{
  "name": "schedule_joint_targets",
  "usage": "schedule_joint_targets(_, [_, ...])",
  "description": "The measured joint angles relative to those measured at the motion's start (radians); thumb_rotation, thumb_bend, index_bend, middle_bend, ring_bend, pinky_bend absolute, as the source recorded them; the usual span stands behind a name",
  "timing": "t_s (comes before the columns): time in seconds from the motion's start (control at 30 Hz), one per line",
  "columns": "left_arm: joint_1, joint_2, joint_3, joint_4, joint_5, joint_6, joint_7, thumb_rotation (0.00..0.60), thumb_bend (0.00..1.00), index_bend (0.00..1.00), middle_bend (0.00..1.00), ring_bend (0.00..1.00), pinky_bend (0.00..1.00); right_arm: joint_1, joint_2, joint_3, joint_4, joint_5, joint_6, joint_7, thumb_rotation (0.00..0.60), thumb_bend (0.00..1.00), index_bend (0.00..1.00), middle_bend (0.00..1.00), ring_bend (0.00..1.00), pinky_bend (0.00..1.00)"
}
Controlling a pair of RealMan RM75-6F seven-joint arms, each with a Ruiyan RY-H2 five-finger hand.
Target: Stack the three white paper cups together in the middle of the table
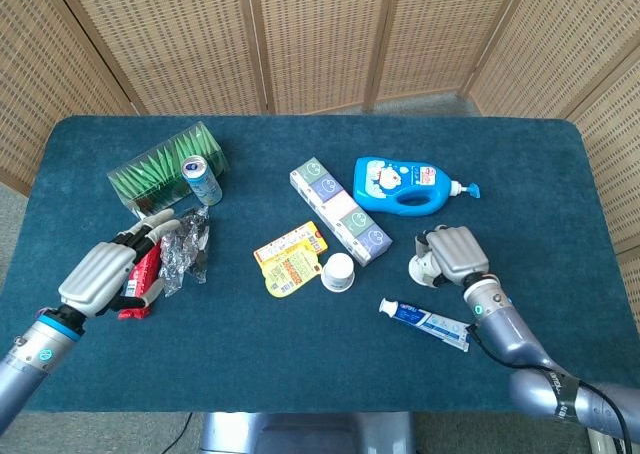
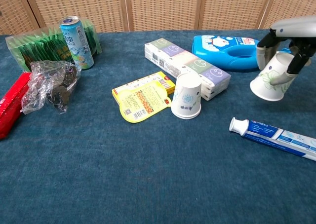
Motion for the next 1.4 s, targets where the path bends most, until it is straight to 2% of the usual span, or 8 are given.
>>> schedule_joint_targets(0.3, [0.001,-0.005,0.002,-0.001,0.004,-0.001,0.008,0.6,0.5,0.0,0.0,0.0,0.19,0.086,0.047,0.008,-0.119,0.112,0.021,-0.08,0.6,0.27,0.47,0.43,0.32,0.7])
schedule_joint_targets(0.7, [0.002,-0.006,0.001,0.003,0.017,0.003,0.0,0.6,0.5,0.0,0.0,0.0,0.2,0.193,0.045,0.01,-0.204,0.234,0.076,-0.169,0.6,0.27,0.47,0.43,0.32,0.7])
schedule_joint_targets(1.4, [0.013,-0.009,0.001,0.061,0.034,0.017,-0.073,0.6,0.5,0.0,0.0,0.0,0.2,0.43,-0.052,0.033,-0.199,0.507,0.135,-0.299,0.6,0.27,0.47,0.43,0.32,0.7])
